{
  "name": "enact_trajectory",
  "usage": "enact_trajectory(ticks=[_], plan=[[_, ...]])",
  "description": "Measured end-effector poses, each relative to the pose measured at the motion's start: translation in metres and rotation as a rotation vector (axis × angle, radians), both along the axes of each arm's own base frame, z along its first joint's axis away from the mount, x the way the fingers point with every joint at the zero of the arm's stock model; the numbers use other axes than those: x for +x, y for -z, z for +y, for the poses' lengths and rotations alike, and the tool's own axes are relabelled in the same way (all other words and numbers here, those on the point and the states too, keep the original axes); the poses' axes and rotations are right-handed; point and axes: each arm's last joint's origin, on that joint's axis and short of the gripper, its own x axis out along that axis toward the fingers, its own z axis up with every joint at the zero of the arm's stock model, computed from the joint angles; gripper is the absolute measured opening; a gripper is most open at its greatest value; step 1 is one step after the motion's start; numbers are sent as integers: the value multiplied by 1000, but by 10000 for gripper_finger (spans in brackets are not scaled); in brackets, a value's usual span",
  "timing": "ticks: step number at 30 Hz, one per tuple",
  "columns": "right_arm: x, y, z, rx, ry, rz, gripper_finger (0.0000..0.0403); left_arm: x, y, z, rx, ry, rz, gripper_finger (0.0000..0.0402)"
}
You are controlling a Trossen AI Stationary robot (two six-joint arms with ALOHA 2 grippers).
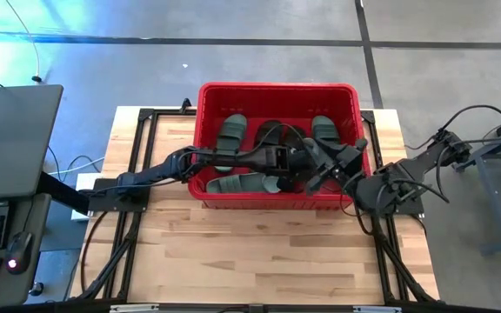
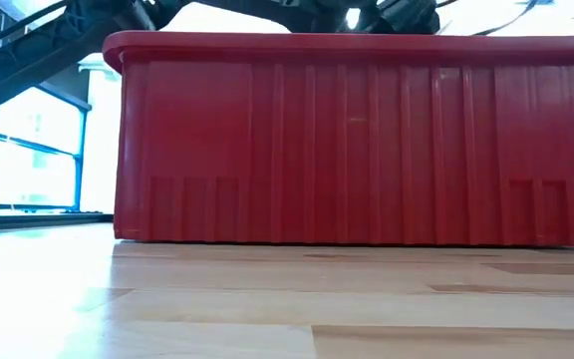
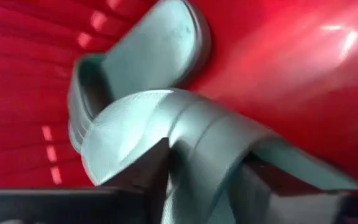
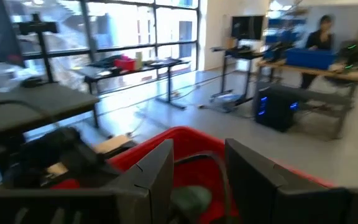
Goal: Pick and place slides into bin
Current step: Put the green slide in the red bin, then return to Home Position
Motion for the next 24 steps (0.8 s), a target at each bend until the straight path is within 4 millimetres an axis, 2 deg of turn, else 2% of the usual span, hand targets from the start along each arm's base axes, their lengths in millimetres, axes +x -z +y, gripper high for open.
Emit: enact_trajectory(ticks=[4,11,15,20,24], plan=[[2,3,2,32,-97,11,134,-11,-18,-11,-21,-8,43,174],[5,5,7,108,-305,14,134,-47,-86,-43,-92,-56,38,220],[5,4,10,92,-472,86,134,-77,-144,-63,-143,-57,-70,232],[10,14,21,186,-757,148,134,-118,-199,-80,-155,-34,-159,238],[6,9,24,224,-904,139,134,-151,-225,-96,-208,-25,-160,239]])
